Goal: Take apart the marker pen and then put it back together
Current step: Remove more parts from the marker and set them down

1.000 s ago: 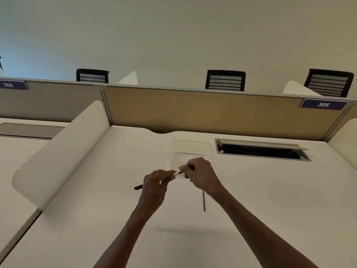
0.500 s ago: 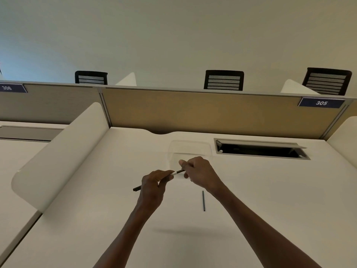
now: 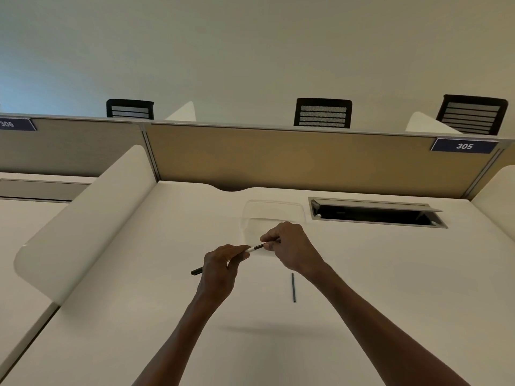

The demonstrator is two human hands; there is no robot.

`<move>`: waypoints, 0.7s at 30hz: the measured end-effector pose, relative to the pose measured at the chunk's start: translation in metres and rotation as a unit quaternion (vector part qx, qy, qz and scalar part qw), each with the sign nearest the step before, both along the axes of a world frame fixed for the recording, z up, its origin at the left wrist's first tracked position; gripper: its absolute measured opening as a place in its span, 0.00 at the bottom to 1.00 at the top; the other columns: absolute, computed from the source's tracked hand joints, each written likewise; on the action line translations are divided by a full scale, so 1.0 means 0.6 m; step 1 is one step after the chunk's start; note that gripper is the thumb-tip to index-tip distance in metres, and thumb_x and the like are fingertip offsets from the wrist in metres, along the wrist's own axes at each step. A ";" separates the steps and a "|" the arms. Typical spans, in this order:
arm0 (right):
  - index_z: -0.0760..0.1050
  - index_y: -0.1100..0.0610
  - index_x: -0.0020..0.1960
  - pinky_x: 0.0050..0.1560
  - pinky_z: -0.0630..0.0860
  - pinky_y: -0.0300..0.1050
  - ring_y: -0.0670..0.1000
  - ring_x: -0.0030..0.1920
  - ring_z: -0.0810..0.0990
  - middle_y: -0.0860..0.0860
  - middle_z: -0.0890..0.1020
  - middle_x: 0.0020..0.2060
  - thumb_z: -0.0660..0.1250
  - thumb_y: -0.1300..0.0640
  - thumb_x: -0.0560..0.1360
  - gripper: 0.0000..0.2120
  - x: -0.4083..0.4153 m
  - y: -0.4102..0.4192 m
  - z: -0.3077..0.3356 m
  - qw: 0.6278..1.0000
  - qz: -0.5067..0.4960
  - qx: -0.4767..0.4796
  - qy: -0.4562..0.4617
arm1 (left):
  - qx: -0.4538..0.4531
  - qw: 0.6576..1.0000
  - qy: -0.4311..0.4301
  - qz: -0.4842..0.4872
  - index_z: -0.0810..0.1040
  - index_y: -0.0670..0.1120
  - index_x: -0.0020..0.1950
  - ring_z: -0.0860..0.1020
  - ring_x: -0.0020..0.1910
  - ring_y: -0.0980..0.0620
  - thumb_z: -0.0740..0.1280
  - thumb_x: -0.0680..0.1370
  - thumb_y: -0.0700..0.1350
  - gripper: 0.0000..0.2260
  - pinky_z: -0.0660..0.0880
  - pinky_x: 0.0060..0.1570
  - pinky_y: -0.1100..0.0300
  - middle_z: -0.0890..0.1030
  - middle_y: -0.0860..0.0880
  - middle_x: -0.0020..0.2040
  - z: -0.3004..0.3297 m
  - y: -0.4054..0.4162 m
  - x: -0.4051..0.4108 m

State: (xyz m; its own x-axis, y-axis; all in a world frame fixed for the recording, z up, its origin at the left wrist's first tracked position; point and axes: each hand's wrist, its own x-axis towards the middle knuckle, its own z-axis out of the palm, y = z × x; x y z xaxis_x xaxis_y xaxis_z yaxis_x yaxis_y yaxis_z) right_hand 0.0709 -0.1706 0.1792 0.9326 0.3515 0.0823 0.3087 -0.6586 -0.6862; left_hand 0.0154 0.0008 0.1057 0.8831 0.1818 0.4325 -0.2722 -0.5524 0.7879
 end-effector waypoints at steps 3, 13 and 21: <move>0.83 0.60 0.54 0.51 0.77 0.42 0.54 0.50 0.82 0.56 0.85 0.49 0.69 0.65 0.74 0.10 0.005 0.003 -0.003 0.997 0.025 -0.060 -0.031 | -0.012 1.000 0.007 -0.002 0.86 0.47 0.51 0.82 0.42 0.54 0.71 0.76 0.38 0.08 0.76 0.43 0.58 0.85 0.51 0.41 -0.001 -0.001 0.001; 0.85 0.59 0.49 0.49 0.79 0.45 0.54 0.47 0.83 0.55 0.85 0.46 0.68 0.66 0.73 0.09 0.016 -0.011 -0.024 0.997 -0.031 -0.057 -0.050 | -0.073 0.997 0.016 0.009 0.85 0.60 0.49 0.82 0.45 0.62 0.72 0.75 0.39 0.14 0.73 0.44 0.71 0.85 0.63 0.44 -0.006 0.007 -0.007; 0.85 0.59 0.46 0.46 0.77 0.42 0.53 0.46 0.83 0.54 0.86 0.43 0.67 0.64 0.71 0.09 0.008 -0.013 -0.073 0.993 -0.102 -0.051 0.034 | -0.156 0.986 0.053 0.017 0.84 0.57 0.49 0.81 0.46 0.65 0.73 0.75 0.41 0.10 0.72 0.43 0.75 0.85 0.64 0.45 -0.001 0.014 -0.025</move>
State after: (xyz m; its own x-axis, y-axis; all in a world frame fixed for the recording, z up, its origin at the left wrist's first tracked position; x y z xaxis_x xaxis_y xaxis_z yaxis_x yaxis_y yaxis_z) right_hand 0.0757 -0.1783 0.1351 0.9875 0.1571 -0.0107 0.1158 -0.7703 -0.6271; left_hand 0.0005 0.0092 0.1053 0.9113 0.3220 0.2568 -0.1649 -0.2861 0.9439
